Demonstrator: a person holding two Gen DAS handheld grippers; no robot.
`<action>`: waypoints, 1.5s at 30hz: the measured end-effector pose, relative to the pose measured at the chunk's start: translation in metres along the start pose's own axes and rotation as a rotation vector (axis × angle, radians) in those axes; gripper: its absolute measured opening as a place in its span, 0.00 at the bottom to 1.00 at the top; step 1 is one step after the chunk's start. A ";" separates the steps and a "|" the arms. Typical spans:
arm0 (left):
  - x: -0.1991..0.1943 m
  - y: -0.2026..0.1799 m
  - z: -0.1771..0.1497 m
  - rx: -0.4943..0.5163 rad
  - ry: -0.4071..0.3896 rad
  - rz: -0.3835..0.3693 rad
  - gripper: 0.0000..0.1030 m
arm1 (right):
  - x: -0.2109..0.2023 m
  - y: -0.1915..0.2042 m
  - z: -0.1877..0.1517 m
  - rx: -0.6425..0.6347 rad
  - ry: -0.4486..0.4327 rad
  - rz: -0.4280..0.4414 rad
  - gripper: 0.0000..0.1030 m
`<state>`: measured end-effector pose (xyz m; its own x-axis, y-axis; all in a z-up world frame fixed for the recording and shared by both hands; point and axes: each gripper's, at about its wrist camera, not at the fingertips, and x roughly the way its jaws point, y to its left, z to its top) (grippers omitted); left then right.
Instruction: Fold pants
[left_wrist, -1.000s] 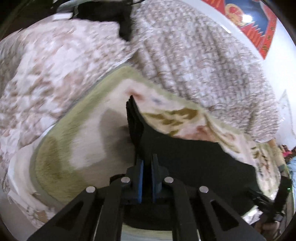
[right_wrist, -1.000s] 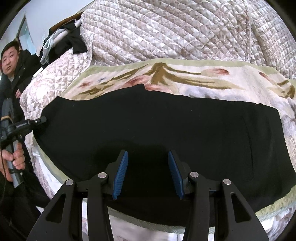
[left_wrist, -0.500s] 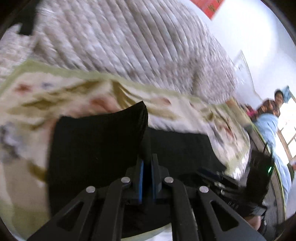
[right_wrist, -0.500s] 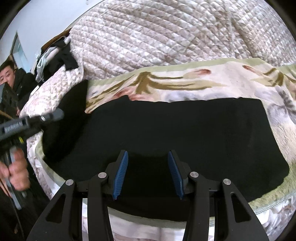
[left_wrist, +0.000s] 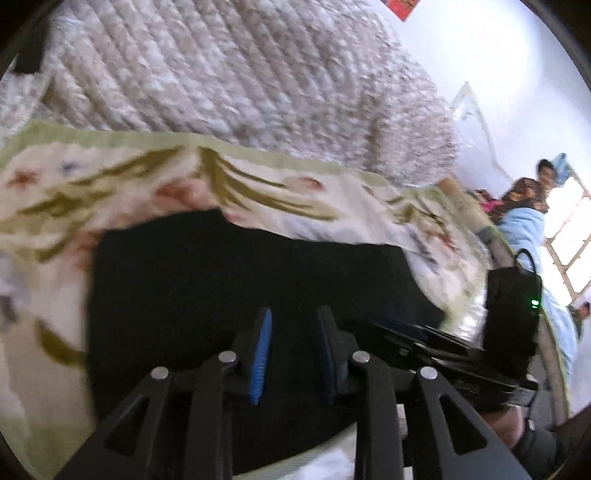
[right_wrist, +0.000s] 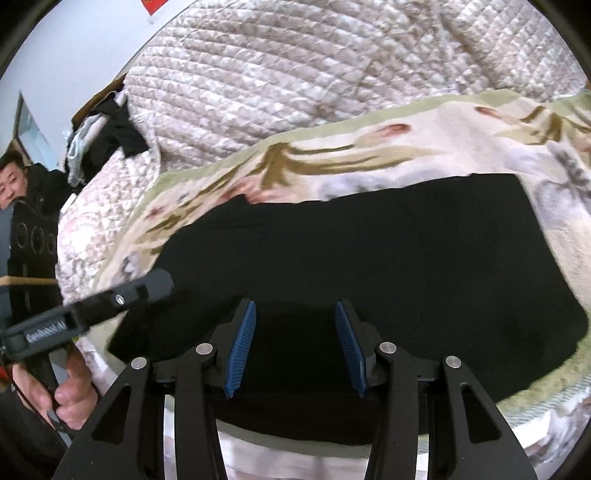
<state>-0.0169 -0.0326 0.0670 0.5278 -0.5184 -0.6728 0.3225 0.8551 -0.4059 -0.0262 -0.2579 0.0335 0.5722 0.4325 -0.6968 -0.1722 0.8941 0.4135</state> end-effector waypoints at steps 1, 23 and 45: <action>-0.003 0.006 0.002 0.009 -0.014 0.040 0.27 | 0.004 0.003 0.001 0.002 0.010 0.021 0.44; -0.009 0.096 -0.008 -0.095 -0.083 0.307 0.27 | 0.097 0.018 0.040 0.081 0.123 0.155 0.06; -0.007 0.092 -0.019 -0.079 -0.066 0.287 0.27 | 0.098 0.003 0.055 0.113 0.083 0.121 0.39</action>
<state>-0.0055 0.0497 0.0224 0.6392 -0.2520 -0.7265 0.0917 0.9630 -0.2534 0.0732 -0.2196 -0.0012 0.4841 0.5485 -0.6818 -0.1425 0.8181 0.5571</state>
